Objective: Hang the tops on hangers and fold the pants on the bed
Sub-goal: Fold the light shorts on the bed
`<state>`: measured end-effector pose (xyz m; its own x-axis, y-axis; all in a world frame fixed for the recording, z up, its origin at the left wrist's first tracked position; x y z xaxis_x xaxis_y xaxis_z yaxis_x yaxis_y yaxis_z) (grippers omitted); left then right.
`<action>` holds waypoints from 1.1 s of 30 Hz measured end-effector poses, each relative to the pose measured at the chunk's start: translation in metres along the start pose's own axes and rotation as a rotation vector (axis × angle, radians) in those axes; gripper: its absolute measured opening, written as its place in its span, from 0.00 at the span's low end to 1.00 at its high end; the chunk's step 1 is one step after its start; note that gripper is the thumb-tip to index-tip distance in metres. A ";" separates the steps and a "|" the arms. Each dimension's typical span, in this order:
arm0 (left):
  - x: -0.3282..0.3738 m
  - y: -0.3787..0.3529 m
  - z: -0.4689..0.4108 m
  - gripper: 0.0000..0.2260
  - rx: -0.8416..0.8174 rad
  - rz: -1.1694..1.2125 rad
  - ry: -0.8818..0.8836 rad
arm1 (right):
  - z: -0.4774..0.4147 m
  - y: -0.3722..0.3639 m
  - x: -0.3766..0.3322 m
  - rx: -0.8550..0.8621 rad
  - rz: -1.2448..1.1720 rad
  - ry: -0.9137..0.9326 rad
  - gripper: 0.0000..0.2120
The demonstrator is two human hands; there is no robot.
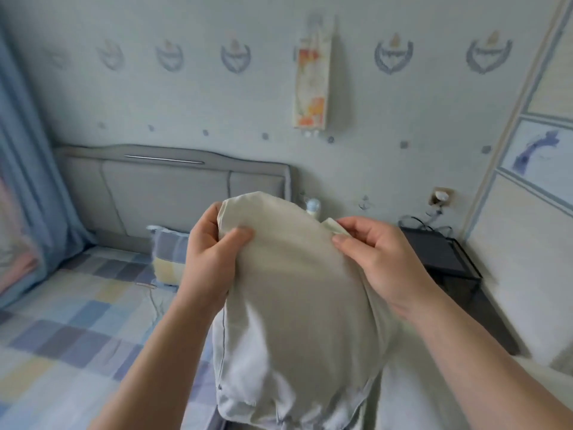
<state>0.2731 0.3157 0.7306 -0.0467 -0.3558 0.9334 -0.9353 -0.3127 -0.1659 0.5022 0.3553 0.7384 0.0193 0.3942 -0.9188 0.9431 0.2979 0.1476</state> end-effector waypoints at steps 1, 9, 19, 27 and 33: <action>0.011 0.024 -0.006 0.06 0.039 -0.024 -0.009 | -0.008 -0.024 -0.008 -0.011 -0.021 0.024 0.09; 0.097 0.187 -0.051 0.05 0.315 -0.162 -0.065 | -0.066 -0.214 -0.058 -0.130 -0.227 0.155 0.06; 0.128 0.328 -0.034 0.12 0.562 -0.176 -0.032 | -0.063 -0.397 -0.048 -0.442 -0.391 0.121 0.11; 0.133 0.425 -0.013 0.08 0.679 -0.251 -0.002 | -0.050 -0.511 -0.035 -0.806 -0.339 0.158 0.19; 0.178 0.500 -0.011 0.09 0.846 -0.293 -0.120 | -0.063 -0.592 -0.054 -1.036 -0.274 0.196 0.23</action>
<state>-0.2071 0.1059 0.8173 0.2342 -0.2341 0.9436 -0.3312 -0.9317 -0.1490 -0.0779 0.2126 0.7241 -0.2889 0.3073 -0.9067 0.1675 0.9487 0.2682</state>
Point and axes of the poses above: each hand's wrist, its own z-axis away from the middle knuckle, its own y-axis out of the back of the hand, x = y × z, the point moved 7 cm from there along -z, towards the middle knuckle, and after that the axes turned 4 degrees about y, right-handed, at the moved point
